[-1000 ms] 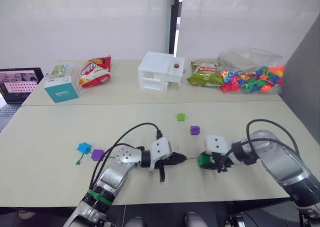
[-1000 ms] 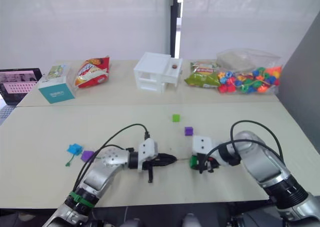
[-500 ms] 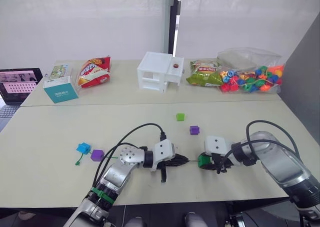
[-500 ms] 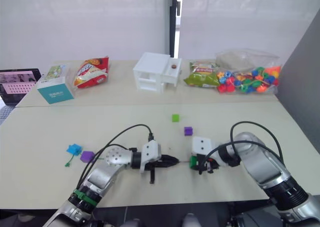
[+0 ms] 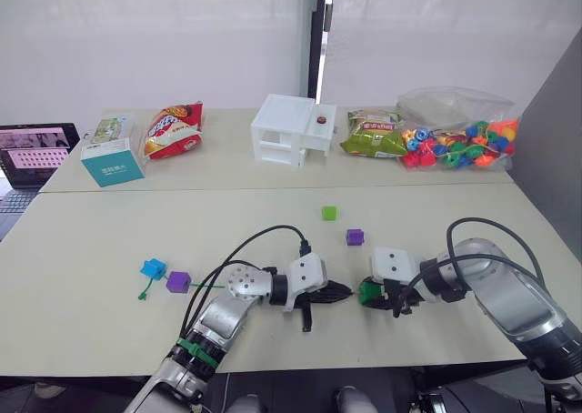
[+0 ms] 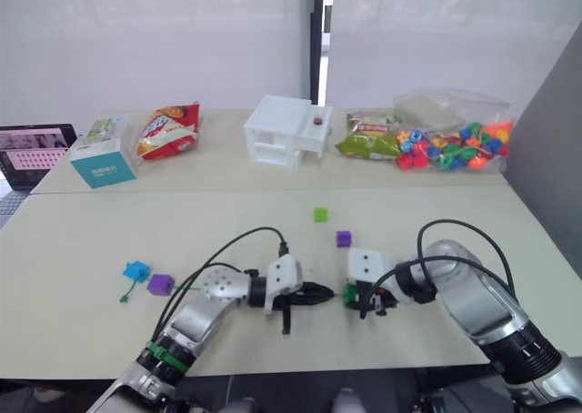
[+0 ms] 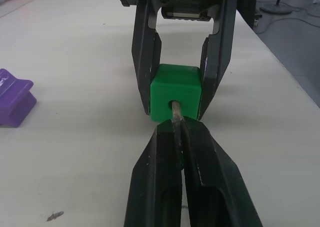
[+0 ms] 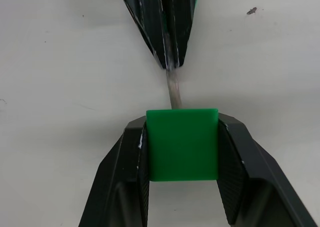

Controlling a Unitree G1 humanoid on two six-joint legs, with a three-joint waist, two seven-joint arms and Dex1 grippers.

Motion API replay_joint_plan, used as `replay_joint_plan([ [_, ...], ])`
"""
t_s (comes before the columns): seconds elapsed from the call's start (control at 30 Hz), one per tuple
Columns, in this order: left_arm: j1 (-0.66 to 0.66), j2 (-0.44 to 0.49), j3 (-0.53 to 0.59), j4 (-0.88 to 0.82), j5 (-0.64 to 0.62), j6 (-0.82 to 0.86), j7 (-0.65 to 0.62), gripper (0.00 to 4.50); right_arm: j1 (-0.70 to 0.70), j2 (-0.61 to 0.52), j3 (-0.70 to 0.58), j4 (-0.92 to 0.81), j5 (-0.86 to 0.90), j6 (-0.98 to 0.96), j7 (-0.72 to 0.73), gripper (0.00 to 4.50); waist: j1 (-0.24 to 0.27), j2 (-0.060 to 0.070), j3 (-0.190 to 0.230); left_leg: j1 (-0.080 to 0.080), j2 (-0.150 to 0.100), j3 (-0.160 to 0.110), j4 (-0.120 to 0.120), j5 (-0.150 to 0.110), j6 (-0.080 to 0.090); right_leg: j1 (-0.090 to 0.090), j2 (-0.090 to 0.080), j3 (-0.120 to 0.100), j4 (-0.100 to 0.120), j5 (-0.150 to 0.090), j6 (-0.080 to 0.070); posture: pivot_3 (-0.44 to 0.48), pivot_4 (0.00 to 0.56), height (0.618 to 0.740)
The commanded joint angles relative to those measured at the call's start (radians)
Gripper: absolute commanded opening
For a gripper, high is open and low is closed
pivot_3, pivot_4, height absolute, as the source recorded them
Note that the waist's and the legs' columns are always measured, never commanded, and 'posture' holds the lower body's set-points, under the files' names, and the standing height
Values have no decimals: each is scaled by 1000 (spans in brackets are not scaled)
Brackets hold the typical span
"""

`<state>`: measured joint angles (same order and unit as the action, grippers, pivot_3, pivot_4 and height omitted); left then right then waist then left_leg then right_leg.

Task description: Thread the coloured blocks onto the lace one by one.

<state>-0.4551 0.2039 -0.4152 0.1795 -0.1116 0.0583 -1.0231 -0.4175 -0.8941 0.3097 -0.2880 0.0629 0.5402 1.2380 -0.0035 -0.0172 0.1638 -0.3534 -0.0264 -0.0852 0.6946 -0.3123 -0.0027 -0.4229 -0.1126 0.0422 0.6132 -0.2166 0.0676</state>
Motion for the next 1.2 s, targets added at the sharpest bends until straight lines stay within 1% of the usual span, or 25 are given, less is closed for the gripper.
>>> replay_joint_plan([
  [0.03, -34, -26, -8, -15, -4, 16, 1, 0, -1, -7, -17, -30, 19, 14, -2, 1193, 0, 0, 0, 0, 0, 0, 0, 0, 0, 0, 0, 0, 0, 0, 0, 0, 150, 740],
  [0.17, -52, -41, -21, 4, 7, 18, -5, 0, -2, -7, -13, -28, 15, 12, -1, 1193, 1, 0, 0, 0, 0, 0, 0, 0, 0, 0, 0, 0, 0, 0, 0, 0, 150, 740],
  [0.2, -53, -39, -20, 5, 10, 18, -5, 704, -2, -7, -12, -28, 14, 10, -1, 1193, 1, 0, 0, 0, 0, 0, 0, 0, 0, 0, 0, 0, 0, 0, 0, 0, 150, 740],
  [0.37, -45, -2, -13, -17, 20, 20, -6, 2318, -1, -7, -14, -26, 12, 10, -4, 1193, 0, 0, 0, 0, 0, 0, 0, 0, 0, 0, 0, 0, 0, 0, 0, 0, 150, 740],
  [0.43, -43, 52, -19, -61, 37, 43, -27, 2931, 0, -13, -18, -22, 12, 4, -3, 1193, -1, 0, 0, 0, 0, 0, 0, 0, 0, 0, 0, 0, 0, 0, 0, 0, 150, 740],
  [0.5, -43, 89, -13, -97, 38, 60, -35, 2954, 2, -18, -21, -19, 12, 1, 0, 1193, -2, 0, 0, 0, 0, 0, 0, 0, 0, 0, 0, 0, 0, 0, 0, 0, 150, 740],
  [0.57, -43, 102, -10, -106, 40, 61, -23, 2954, -1, -17, -17, -16, 10, -1, 0, 1193, -2, 0, 0, 0, 0, 0, 0, 0, 0, 0, 0, 0, 1, 0, 0, 0, 150, 740],
  [1.07, -42, 63, -18, -57, 48, 50, 4, 2954, -9, -13, -12, -19, 10, 8, -2, 1193, 3, 0, 0, 0, 0, 0, 0, 0, 0, 0, 0, 0, 0, 0, 0, 0, 150, 740],
  [1.17, -39, 62, -17, -59, 48, 55, 6, 2145, -9, -13, -15, -23, 12, 12, -3, 1193, 3, 0, 0, 0, 0, 0, 0, 0, 0, 0, 0, 0, 0, 0, 0, 0, 150, 740],
  [1.2, -39, 59, -19, -57, 51, 55, 8, 1815, -9, -12, -15, -25, 13, 15, -4, 1193, 3, 0, 0, 0, 0, 0, 0, 0, 0, 0, 0, 0, 0, 0, 0, 0, 150, 740],
])
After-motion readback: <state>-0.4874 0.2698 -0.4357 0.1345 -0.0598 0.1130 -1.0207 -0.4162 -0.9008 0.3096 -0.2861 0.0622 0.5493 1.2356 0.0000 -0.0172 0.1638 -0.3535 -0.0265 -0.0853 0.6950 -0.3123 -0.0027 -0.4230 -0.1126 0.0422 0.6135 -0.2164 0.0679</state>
